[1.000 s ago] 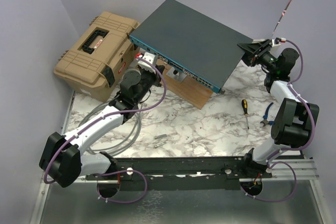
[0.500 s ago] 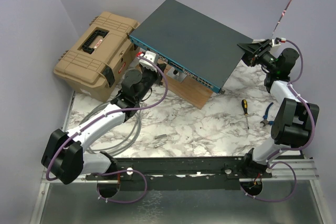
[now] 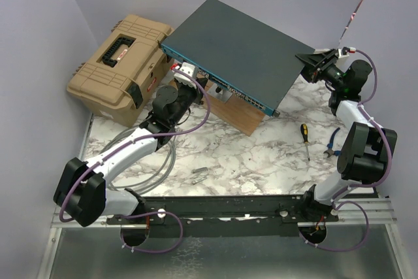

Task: Insert the plug into the switch port
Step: Insert the connector into the switch port.

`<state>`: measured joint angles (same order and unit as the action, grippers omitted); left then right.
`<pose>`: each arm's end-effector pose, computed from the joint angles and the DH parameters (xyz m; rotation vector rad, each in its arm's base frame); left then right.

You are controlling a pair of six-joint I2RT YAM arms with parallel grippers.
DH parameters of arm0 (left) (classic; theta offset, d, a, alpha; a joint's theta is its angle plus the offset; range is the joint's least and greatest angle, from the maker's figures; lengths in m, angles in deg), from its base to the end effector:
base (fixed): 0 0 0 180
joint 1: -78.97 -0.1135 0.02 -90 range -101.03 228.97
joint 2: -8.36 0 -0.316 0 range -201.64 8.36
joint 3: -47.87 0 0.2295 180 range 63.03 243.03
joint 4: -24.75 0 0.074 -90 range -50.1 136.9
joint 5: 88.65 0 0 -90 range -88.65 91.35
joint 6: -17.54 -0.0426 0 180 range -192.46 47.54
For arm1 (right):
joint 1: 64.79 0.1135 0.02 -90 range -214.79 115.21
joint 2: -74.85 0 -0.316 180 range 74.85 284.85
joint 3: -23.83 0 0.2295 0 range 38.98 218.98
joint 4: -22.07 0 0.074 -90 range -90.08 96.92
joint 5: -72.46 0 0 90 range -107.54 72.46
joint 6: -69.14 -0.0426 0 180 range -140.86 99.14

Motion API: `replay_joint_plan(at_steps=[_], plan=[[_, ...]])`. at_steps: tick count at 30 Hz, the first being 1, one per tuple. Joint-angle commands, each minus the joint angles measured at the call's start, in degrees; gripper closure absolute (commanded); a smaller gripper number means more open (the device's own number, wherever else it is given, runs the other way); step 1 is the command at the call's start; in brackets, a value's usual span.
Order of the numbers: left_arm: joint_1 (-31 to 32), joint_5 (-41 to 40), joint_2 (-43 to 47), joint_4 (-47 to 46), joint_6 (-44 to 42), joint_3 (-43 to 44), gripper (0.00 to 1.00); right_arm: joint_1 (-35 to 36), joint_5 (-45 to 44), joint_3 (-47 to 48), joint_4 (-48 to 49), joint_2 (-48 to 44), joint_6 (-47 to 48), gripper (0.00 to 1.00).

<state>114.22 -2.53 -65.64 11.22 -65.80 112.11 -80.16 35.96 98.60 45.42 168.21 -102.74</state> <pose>0.2265 -0.1565 0.3860 0.3237 1.4941 -0.5352 0.3514 -0.0611 0.3640 0.5989 1.6534 1.5692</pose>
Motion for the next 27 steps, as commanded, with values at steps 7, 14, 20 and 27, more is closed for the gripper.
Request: replay_joint_plan(at_steps=[7,14,20,27], plan=[[-0.3,0.5,-3.2,-5.9,1.5,3.8,1.0,0.4,-0.2,0.0,1.2,0.7,2.4,0.72],[-0.3,0.8,-4.2,-6.3,1.5,5.1,1.0,0.7,0.5,0.1,1.1,0.6,2.8,0.73],[-0.3,0.1,-5.0,-6.6,2.1,6.1,1.0,0.8,1.4,0.2,1.0,0.6,3.8,0.73],[-0.3,-2.6,-6.2,-6.6,5.0,7.1,1.0,1.2,1.8,-0.8,1.4,0.2,4.9,0.73]])
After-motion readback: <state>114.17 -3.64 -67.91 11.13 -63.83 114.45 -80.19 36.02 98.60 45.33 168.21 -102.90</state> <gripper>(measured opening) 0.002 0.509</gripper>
